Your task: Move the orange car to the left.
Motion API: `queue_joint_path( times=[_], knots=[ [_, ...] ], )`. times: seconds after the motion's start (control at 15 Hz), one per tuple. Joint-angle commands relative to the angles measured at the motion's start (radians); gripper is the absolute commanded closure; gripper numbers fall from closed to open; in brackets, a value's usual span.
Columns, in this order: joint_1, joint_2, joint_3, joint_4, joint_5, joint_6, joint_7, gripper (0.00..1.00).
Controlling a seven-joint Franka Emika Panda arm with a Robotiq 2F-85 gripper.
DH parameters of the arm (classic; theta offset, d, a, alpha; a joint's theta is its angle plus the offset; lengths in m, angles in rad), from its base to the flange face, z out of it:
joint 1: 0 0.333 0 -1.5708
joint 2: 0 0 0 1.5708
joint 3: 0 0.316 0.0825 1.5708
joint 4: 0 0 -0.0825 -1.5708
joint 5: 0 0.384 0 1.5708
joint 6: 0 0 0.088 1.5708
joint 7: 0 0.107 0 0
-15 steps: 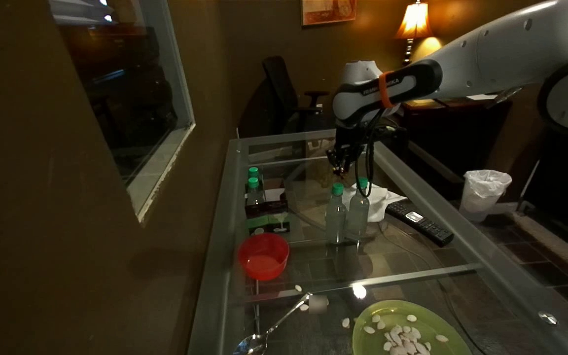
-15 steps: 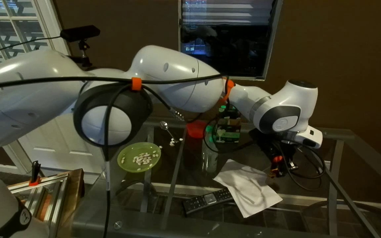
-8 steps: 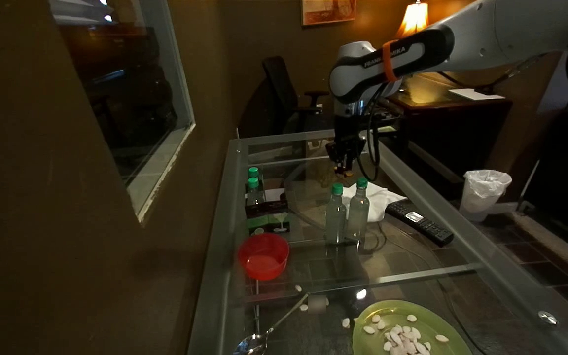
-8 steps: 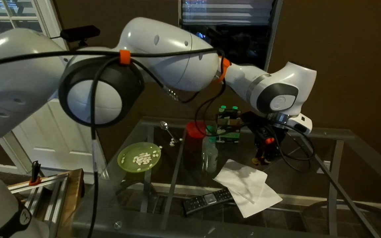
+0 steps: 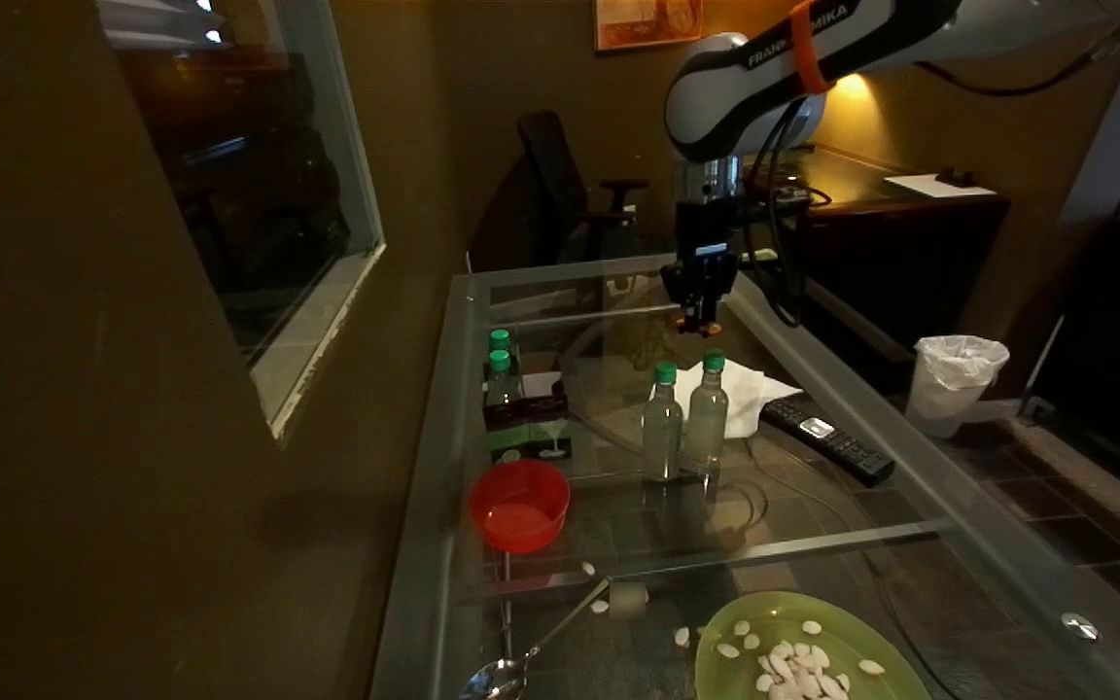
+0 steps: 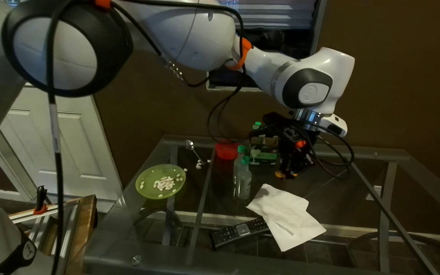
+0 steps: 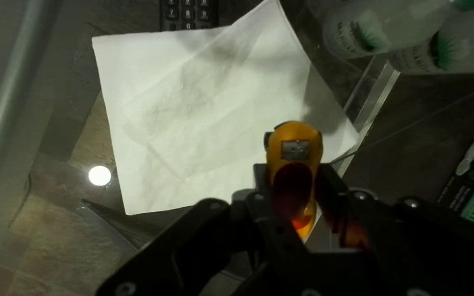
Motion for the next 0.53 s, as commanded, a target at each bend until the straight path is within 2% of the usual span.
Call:
queue_joint_path(
  times=[0.0, 0.47],
  knots=[
    [0.035, -0.174, -0.003, -0.235, -0.034, 0.082, -0.066, 0.92],
    [0.121, -0.384, -0.003, -0.543, -0.195, 0.362, -0.082, 0.92]
  ],
)
